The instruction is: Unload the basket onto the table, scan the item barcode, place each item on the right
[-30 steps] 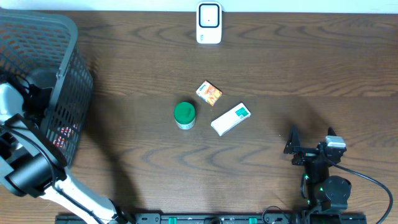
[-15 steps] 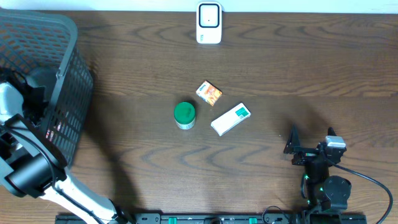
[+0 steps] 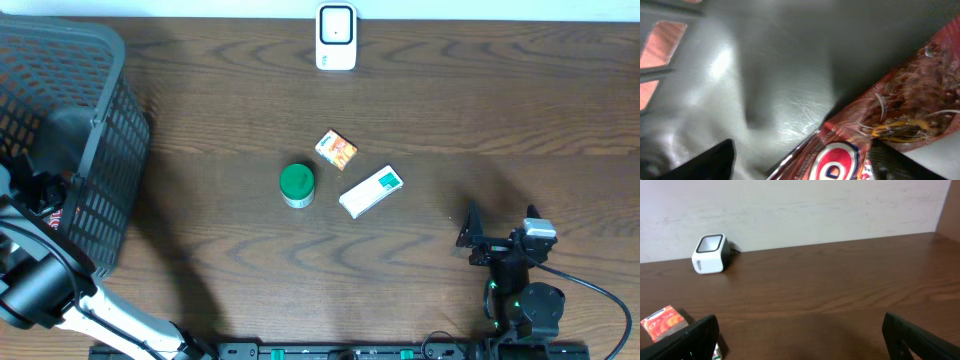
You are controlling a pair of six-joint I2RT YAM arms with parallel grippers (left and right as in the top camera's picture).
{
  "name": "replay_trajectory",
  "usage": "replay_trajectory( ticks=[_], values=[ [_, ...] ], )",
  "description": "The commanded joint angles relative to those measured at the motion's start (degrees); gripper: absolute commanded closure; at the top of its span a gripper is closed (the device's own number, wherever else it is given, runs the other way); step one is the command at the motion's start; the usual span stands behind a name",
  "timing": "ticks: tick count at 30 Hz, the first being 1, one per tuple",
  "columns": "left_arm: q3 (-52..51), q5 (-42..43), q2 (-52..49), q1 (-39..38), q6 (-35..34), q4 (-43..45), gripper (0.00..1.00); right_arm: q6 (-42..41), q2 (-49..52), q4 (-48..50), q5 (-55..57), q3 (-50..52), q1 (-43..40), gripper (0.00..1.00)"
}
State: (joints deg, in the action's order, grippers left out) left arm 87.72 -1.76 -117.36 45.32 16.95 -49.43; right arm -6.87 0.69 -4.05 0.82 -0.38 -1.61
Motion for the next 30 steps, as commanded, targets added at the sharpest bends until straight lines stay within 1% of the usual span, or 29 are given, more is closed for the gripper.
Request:
replay_trajectory(
  ticks=[1, 4, 7, 10, 12, 21, 23, 24, 25, 30],
  values=[
    [-1.2, 5.3, -2.4, -0.1, 5.6, -2.3, 0.04, 0.7, -0.4, -0.2, -0.3, 0.1, 0.5, 0.01],
    [-1.2, 5.8, -2.3, -0.1, 7.5, -3.0, 0.03, 0.7, -0.4, -0.2, -0.3, 0.1, 0.5, 0.01],
    [-1.2, 11.6, -1.2, -0.1, 10.6, -2.9, 0.02, 0.7, -0.4, -0.2, -0.3, 0.1, 0.5, 0.01],
    [-1.2, 17.1, 1.2, -0.1, 10.6, -0.9, 0.02, 0.7, -0.4, -0.2, -0.3, 0.1, 0.5, 0.01],
    [-1.2, 18.9, 2.7, -0.1, 10.7, -0.1, 0.01, 0.7, -0.4, -0.2, -0.3, 0.1, 0.5, 0.01],
    [-1.2, 19.2, 7.3, -0.1, 11.7, 0.2, 0.01, 0.7, -0.4, -0.2, -0.3, 0.1, 0.5, 0.01],
    [-1.2, 19.1, 7.3, -0.2, 14.6, -1.3, 0.01, 0.7, -0.4, -0.2, -0.3, 0.1, 0.5, 0.01],
    [-1.2, 19.0, 7.2, -0.3, 18.2, -3.0, 0.01, 0.7, -0.4, -0.2, -0.3, 0.1, 0.5, 0.01],
    [-1.2, 18.4, 7.1, -0.3, 20.0, -3.9, 0.01, 0.7, -0.4, -0.2, -0.3, 0.1, 0.5, 0.01],
    [-1.3, 17.5, 7.1, -0.4, 21.0, -3.2, 0.01, 0.7, -0.4, -0.2, -0.3, 0.1, 0.5, 0.01]
  ],
)
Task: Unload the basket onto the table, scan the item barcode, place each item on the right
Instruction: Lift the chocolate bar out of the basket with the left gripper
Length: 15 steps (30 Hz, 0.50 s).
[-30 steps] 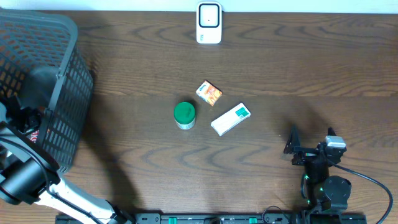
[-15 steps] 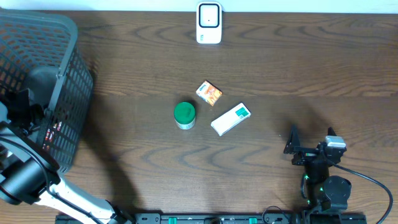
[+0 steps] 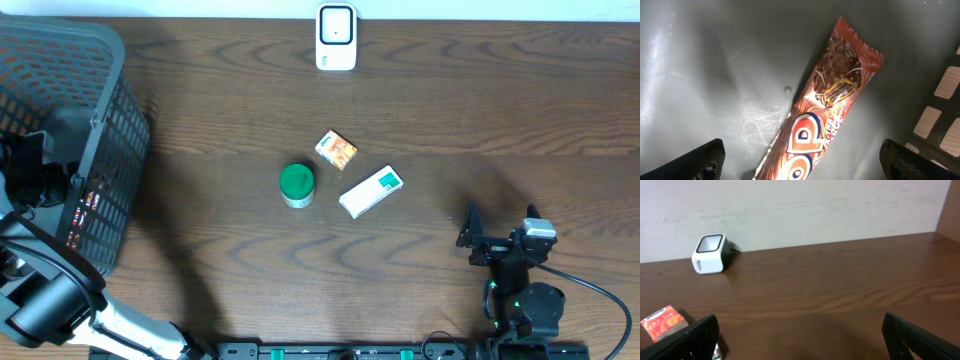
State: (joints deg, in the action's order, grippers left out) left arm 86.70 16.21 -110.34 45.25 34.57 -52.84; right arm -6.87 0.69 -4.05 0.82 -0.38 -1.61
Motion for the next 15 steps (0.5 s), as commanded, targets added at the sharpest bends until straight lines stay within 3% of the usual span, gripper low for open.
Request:
replay_trajectory(
  ticks=[1, 15],
  values=[
    [-0.2, -1.2, 0.1, -0.7, 3.8, 1.0, 0.0, 0.7, -0.4, -0.2, -0.3, 0.1, 0.5, 0.01],
    [-0.2, -13.3, -3.5, -6.9, 4.9, 3.7, 0.0, 0.7, -0.4, -0.2, -0.3, 0.1, 0.5, 0.01]
  ],
)
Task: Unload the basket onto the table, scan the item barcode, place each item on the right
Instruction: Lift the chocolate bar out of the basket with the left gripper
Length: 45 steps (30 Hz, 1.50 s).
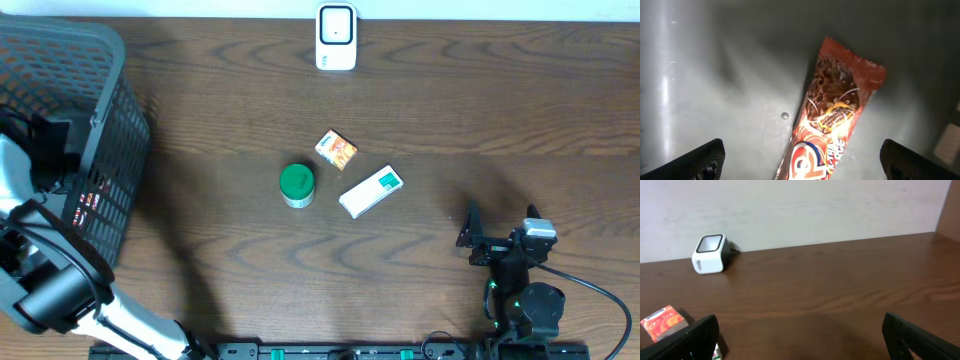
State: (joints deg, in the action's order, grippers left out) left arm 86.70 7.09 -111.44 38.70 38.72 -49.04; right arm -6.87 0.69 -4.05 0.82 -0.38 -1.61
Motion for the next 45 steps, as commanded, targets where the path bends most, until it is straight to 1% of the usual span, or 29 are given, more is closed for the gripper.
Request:
replay_trajectory(
  ticks=[1, 14, 21, 23, 24, 25, 26, 27, 28, 29, 38, 43, 45],
  values=[
    [-0.2, -4.2, -2.8, -0.3, 0.7, -0.1, 0.01, 0.7, -0.4, -0.2, -0.3, 0.1, 0.5, 0.01],
    [-3.1, -5.2, -7.0, -0.2, 1.0, 0.8, 0.0, 0.7, -0.3, -0.2, -0.3, 0.1, 0.5, 0.01],
    [-8.9, -4.6, -8.4, -0.3, 0.9, 5.7, 0.0, 0.7, -0.3, -0.2, -0.3, 0.1, 0.5, 0.01],
    [-9.5, -4.5, -8.4, -0.3, 0.9, 6.3, 0.02, 0.7, -0.3, -0.2, -0.3, 0.1, 0.5, 0.01],
    [-9.5, -4.5, -8.4, -0.3, 0.9, 6.4, 0.05, 0.7, -0.3, -0.2, -0.3, 0.1, 0.5, 0.01],
    [-9.5, -4.5, -8.4, -0.3, 0.9, 6.5, 0.13, 0.7, -0.3, -0.2, -0.3, 0.1, 0.5, 0.01],
    [-9.5, -4.6, -8.4, -0.3, 0.9, 6.5, 0.24, 0.7, -0.3, -0.2, -0.3, 0.1, 0.5, 0.01],
    [-9.5, -4.6, -8.4, -0.3, 0.9, 6.5, 0.42, 0.7, -0.3, -0.2, -0.3, 0.1, 0.5, 0.01],
    [-9.5, -4.6, -8.4, -0.3, 0.9, 6.6, 0.54, 0.7, -0.3, -0.2, -0.3, 0.1, 0.5, 0.01],
    [-9.5, -4.6, -8.4, -0.3, 0.5, 6.8, 0.62, 0.7, -0.3, -0.2, -0.3, 0.1, 0.5, 0.01],
    [-7.8, -4.6, -7.8, -0.3, -7.3, 7.8, 0.64, 0.7, -0.3, -0.2, -0.3, 0.1, 0.5, 0.01],
    [-4.9, -4.6, -3.3, -0.3, -12.8, 7.8, 0.74, 0.7, -0.3, -0.2, -0.3, 0.1, 0.5, 0.01],
    [-3.7, -4.6, 0.1, -0.3, -14.9, 7.8, 0.74, 0.7, -0.3, -0.2, -0.3, 0.1, 0.5, 0.01]
  ],
)
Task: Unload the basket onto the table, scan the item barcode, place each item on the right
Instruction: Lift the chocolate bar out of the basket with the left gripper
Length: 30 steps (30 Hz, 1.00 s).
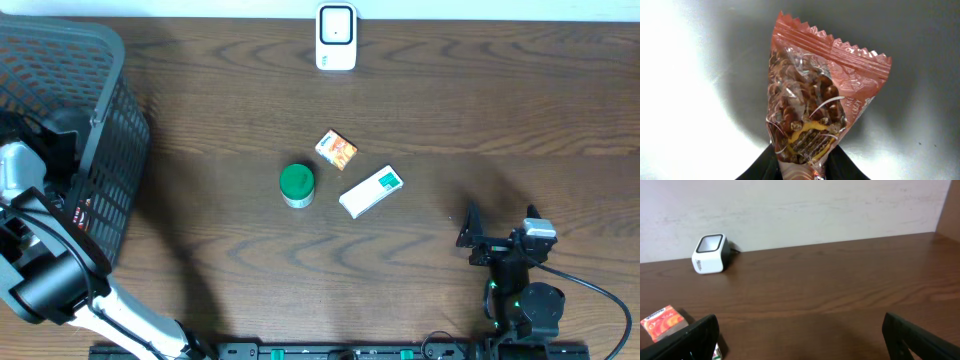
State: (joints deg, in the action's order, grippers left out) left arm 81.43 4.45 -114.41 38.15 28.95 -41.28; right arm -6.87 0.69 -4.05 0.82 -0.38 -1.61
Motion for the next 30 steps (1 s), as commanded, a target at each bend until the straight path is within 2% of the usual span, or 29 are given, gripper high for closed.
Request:
replay_trajectory(
  ticks=[1, 7, 11, 17, 20, 22, 24, 25, 27, 30],
  values=[
    [1.9, -1.9, 4.7, 0.3, -6.1, 0.1, 0.75, 0.7, -0.3, -0.2, -0.3, 0.1, 0.5, 0.01],
    [2.2, -1.9, 18.1, 0.3, -9.9, 0.3, 0.74, 0.7, -0.3, -0.2, -0.3, 0.1, 0.5, 0.01],
    [2.2, -0.4, 27.4, 0.3, -16.8, 0.9, 0.74, 0.7, -0.3, -0.2, -0.3, 0.1, 0.5, 0.01],
    [2.2, 19.6, 40.0, 0.3, -26.3, 1.6, 0.74, 0.7, -0.3, -0.2, -0.3, 0.1, 0.5, 0.01],
    [2.2, 36.0, 45.0, 0.3, -28.9, 1.6, 0.73, 0.7, -0.3, -0.2, -0.3, 0.1, 0.5, 0.01],
    [2.2, 46.5, 47.2, 0.3, -29.1, 1.5, 0.71, 0.7, -0.3, -0.2, -0.3, 0.1, 0.5, 0.01],
    [2.2, 60.4, 49.5, -0.3, -29.1, 1.1, 0.71, 0.7, -0.3, -0.2, -0.3, 0.1, 0.5, 0.01],
    [2.2, 64.3, 50.2, -0.9, -29.1, 0.7, 0.71, 0.7, -0.3, -0.2, -0.3, 0.1, 0.5, 0.01],
    [2.2, 68.0, 50.9, -2.8, -29.0, -1.2, 0.71, 0.7, -0.3, -0.2, -0.3, 0.1, 0.5, 0.01],
    [2.1, 68.2, 51.0, -7.0, -28.0, -6.1, 0.72, 0.7, -0.3, -0.2, -0.3, 0.1, 0.5, 0.01]
  ],
)
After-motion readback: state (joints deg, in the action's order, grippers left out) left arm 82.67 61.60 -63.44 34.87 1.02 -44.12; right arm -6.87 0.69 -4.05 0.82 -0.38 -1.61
